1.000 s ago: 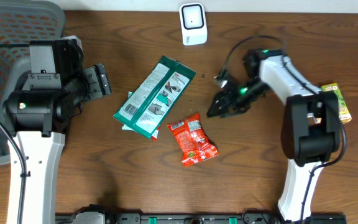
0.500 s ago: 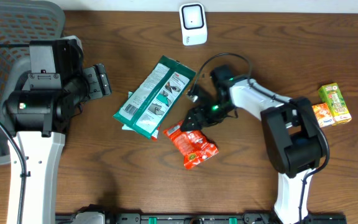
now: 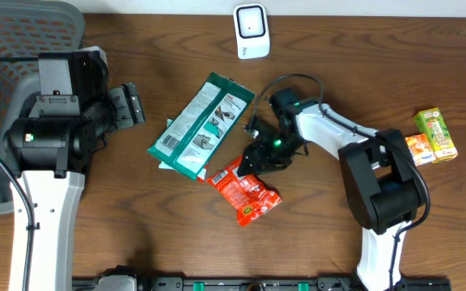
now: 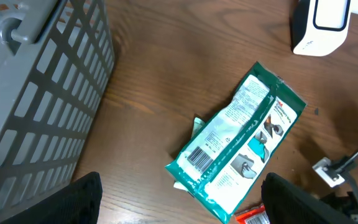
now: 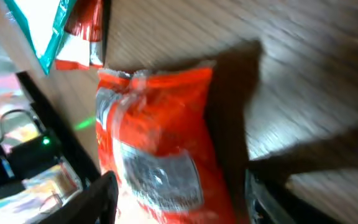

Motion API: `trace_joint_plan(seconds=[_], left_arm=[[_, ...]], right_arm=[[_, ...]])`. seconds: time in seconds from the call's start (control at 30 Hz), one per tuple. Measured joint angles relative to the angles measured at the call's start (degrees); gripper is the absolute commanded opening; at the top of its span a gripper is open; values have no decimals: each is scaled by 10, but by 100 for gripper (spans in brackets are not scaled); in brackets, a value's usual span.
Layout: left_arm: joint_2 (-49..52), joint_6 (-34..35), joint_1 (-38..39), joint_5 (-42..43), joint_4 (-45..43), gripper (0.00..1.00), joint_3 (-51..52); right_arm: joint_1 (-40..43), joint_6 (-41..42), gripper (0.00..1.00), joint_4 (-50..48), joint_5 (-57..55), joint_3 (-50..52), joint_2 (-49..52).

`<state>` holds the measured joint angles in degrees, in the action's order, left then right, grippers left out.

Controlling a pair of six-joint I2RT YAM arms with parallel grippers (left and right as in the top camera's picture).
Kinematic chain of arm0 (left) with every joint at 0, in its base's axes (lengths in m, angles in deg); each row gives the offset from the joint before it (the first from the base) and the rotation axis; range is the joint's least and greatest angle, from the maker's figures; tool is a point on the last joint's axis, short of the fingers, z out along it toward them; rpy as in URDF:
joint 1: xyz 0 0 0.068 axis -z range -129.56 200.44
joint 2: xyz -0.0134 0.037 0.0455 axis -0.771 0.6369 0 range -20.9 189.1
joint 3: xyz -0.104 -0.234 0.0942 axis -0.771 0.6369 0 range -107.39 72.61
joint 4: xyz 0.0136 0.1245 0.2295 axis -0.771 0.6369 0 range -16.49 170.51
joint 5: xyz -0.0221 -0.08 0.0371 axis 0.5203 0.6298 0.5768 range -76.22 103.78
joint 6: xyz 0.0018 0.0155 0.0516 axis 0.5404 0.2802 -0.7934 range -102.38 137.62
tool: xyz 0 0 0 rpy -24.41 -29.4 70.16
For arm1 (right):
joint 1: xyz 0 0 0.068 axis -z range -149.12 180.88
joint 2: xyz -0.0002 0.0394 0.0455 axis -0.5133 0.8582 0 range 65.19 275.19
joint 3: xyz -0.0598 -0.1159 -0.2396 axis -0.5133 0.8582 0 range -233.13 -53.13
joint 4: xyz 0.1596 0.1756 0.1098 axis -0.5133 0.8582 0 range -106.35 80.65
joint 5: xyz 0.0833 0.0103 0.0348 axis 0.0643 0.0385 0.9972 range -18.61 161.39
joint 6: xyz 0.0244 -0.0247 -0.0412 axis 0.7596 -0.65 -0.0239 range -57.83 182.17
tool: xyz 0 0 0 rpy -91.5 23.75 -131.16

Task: Scan the item barcode
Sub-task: 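Reach the right gripper to the red snack bag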

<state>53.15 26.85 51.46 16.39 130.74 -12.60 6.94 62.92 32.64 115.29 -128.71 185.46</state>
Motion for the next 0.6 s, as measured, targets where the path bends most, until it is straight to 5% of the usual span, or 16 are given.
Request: trace_joint_plan(seconds=[0.37, 0.47, 0.6], left_arm=[[0, 0, 0, 0, 0, 83, 0], [0, 0, 0, 0, 0, 83, 0], [0, 0, 0, 0, 0, 83, 0]], right_arm=[[-21, 10, 67, -4, 31, 19, -1], [-40, 37, 53, -21, 26, 24, -3], [-58, 86, 15, -30, -8, 27, -4]])
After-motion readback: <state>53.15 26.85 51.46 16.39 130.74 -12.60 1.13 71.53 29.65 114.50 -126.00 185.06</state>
